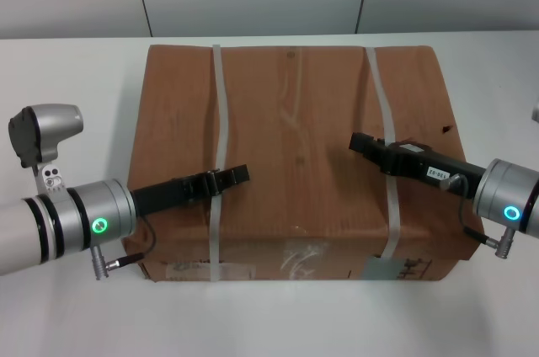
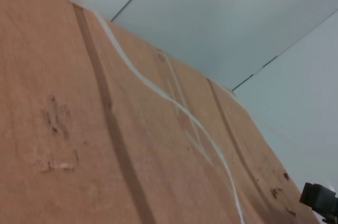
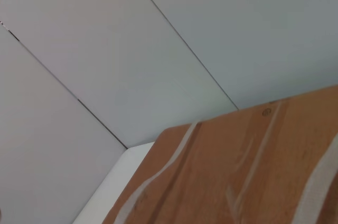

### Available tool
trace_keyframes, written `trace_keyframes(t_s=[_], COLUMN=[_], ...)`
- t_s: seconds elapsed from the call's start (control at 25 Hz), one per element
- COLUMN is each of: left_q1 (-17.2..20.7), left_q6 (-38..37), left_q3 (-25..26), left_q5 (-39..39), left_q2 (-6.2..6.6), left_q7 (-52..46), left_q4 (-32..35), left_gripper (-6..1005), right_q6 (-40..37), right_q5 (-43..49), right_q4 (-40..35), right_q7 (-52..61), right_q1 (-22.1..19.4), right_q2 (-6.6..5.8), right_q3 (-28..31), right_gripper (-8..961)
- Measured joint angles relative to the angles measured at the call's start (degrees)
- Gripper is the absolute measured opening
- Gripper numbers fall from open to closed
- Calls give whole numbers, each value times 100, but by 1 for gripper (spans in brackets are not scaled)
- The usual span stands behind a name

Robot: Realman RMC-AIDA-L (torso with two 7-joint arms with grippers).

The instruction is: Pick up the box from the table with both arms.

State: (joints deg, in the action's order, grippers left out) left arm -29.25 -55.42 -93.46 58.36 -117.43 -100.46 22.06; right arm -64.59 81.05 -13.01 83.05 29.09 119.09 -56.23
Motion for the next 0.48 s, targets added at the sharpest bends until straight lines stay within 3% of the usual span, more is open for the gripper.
trace_keyframes(t_s=[0.04,0.32,0.48], left_q1=[0,-1,-2], left_q6=[0,-1,-5], left_q3=[1,4,-10], left_q5=[0,-7,-9], left_q2=[1,1,1], left_q7=[0,11,126], left_q4=[0,0,7], left_gripper=[206,84,88], right_q6=[0,0,-28], right_q5=[-1,-1,-2], right_q4=[0,0,-13], right_q7=[0,-9,-221], right_q1=[0,-1,0], right_q2=[0,0,0], right_q3=[0,8,-3], right_gripper=[69,59,53])
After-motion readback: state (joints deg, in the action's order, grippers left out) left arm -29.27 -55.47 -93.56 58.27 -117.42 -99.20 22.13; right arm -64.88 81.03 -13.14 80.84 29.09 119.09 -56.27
